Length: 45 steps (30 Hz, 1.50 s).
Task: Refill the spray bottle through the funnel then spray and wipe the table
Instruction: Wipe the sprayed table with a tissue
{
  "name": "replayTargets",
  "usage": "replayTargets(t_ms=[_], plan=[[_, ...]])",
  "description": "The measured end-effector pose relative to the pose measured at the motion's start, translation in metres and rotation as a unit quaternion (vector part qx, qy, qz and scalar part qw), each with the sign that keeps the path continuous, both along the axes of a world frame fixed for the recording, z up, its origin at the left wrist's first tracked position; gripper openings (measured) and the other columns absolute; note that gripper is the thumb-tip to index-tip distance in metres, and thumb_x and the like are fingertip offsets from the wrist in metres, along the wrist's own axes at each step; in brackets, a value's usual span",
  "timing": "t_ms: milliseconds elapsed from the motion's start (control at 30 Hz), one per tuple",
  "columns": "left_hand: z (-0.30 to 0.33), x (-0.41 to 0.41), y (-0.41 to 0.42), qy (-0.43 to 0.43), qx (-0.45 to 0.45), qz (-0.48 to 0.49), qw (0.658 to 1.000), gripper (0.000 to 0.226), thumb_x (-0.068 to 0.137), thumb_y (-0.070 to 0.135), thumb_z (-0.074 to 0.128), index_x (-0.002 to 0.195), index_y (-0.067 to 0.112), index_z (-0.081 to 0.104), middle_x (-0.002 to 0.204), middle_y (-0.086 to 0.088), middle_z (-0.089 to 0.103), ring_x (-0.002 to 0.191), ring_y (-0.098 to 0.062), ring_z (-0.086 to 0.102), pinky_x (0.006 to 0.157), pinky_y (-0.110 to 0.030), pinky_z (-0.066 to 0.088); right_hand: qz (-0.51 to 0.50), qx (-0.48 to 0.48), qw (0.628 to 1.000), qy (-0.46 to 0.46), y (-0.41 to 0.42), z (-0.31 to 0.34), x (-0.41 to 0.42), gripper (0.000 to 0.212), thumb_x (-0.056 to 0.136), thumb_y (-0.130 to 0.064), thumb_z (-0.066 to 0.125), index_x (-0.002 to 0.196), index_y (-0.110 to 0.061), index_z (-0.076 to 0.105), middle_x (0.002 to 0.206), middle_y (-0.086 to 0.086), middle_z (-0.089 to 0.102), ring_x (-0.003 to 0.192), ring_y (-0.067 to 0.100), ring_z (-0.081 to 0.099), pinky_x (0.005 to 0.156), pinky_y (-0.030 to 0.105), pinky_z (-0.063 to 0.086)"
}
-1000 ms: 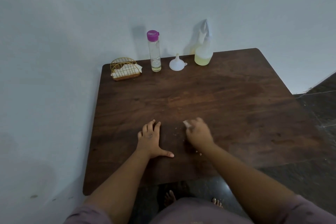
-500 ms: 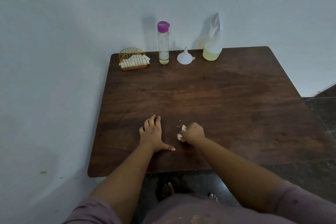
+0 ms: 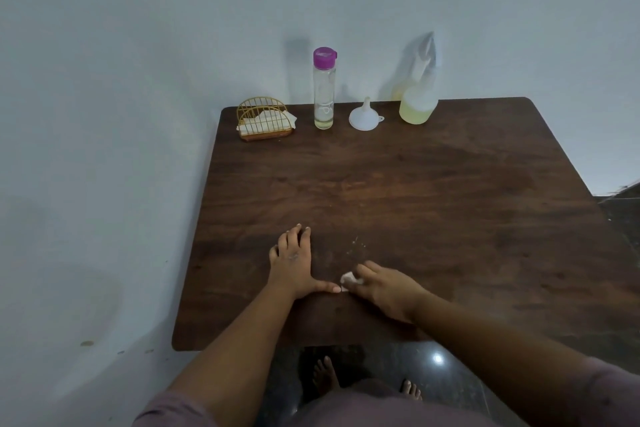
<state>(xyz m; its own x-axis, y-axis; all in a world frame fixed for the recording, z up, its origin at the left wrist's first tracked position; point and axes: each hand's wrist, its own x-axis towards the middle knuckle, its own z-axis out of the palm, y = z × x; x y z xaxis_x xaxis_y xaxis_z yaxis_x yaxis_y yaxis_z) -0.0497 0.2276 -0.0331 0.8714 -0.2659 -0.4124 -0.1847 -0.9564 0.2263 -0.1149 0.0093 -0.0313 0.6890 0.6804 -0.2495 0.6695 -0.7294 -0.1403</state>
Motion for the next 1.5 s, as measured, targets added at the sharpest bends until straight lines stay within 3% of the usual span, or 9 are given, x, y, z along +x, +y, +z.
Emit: replayTargets(t_ms=[167,433,533,667,733,833,967,1267,1500], plan=[[-0.005,0.01,-0.002,-0.001,0.01,-0.005,1.0,0.134,0.057,0.084,0.064,0.155,0.018,0.001,0.162,-0.006,0.0,0.148,-0.029,0.004,0.117,-0.051,0.015,-0.197,0.031,0.98,-0.002,-0.003,0.006,0.088,0.038,0.1,-0.023,0.039,0.138,-0.019,0.04,0.128,0.01,0.037,0.117,0.027,0.041,0.09,0.04,0.045],[-0.012,0.028,0.002,-0.027,0.001,0.024,0.999,0.101,0.082,0.078,0.042,0.155,0.017,0.008,0.162,-0.007,0.006,0.147,-0.028,0.009,0.116,-0.049,0.017,-0.605,0.136,0.784,-0.034,-0.068,-0.008,0.119,0.041,0.094,-0.011,0.038,0.132,-0.016,0.052,0.121,0.012,0.037,0.112,0.033,0.042,0.094,0.044,0.043],[-0.014,0.031,0.002,-0.064,-0.008,0.036,0.997,0.074,0.096,0.059,0.036,0.154,0.017,0.017,0.161,-0.006,0.013,0.146,-0.026,0.014,0.114,-0.047,0.021,-0.549,0.119,0.827,-0.02,-0.031,-0.021,0.115,0.035,0.097,-0.019,0.037,0.13,-0.019,0.052,0.128,0.011,0.036,0.117,0.03,0.038,0.099,0.042,0.039],[-0.014,0.038,0.001,-0.095,-0.042,0.061,0.993,0.056,0.102,0.032,0.036,0.153,0.016,0.022,0.159,-0.005,0.02,0.143,-0.024,0.02,0.112,-0.043,0.026,-0.225,0.142,0.962,0.054,0.046,-0.02,0.108,0.036,0.099,-0.027,0.042,0.134,-0.025,0.049,0.126,0.007,0.039,0.114,0.023,0.04,0.1,0.035,0.038],[-0.013,0.043,0.0,-0.097,-0.054,0.067,0.992,0.055,0.101,0.026,0.037,0.153,0.015,0.022,0.158,-0.005,0.02,0.143,-0.024,0.021,0.112,-0.042,0.026,-0.187,0.196,0.961,0.065,0.052,-0.017,0.109,0.035,0.098,-0.023,0.045,0.132,-0.022,0.052,0.119,0.009,0.043,0.106,0.021,0.044,0.094,0.033,0.042],[-0.014,0.05,0.0,-0.109,-0.058,0.066,0.99,0.053,0.102,0.025,0.035,0.153,0.016,0.023,0.157,-0.003,0.021,0.142,-0.023,0.022,0.113,-0.041,0.027,-0.423,0.312,0.851,-0.021,0.011,-0.016,0.137,0.027,0.097,-0.023,0.05,0.119,-0.019,0.064,0.112,0.009,0.048,0.102,0.024,0.053,0.096,0.035,0.046],[-0.019,0.054,0.001,-0.121,-0.052,0.069,0.989,0.057,0.099,0.017,0.039,0.153,0.014,0.022,0.155,-0.005,0.026,0.139,-0.023,0.027,0.111,-0.037,0.031,-0.638,0.159,0.754,0.009,-0.054,-0.007,0.177,0.038,0.095,-0.009,0.041,0.128,-0.015,0.057,0.132,0.013,0.035,0.121,0.034,0.04,0.104,0.044,0.04],[-0.015,0.061,0.008,-0.11,-0.051,0.076,0.99,0.075,0.092,0.011,0.045,0.155,0.01,0.005,0.157,-0.008,0.021,0.136,-0.021,0.031,0.105,-0.028,0.038,-0.302,0.142,0.94,0.076,0.066,-0.008,0.155,0.033,0.094,-0.015,0.05,0.123,-0.021,0.064,0.132,0.008,0.049,0.124,0.03,0.042,0.107,0.035,0.036],[-0.001,0.058,0.004,-0.086,-0.065,0.094,0.99,0.077,0.09,0.005,0.046,0.156,0.013,0.005,0.156,-0.005,0.022,0.135,-0.021,0.031,0.101,-0.029,0.042,-0.211,0.093,0.965,0.123,0.022,-0.001,0.08,0.012,0.079,-0.02,0.063,0.084,-0.013,0.073,0.098,0.003,0.063,0.101,0.021,0.053,0.094,0.027,0.039]])
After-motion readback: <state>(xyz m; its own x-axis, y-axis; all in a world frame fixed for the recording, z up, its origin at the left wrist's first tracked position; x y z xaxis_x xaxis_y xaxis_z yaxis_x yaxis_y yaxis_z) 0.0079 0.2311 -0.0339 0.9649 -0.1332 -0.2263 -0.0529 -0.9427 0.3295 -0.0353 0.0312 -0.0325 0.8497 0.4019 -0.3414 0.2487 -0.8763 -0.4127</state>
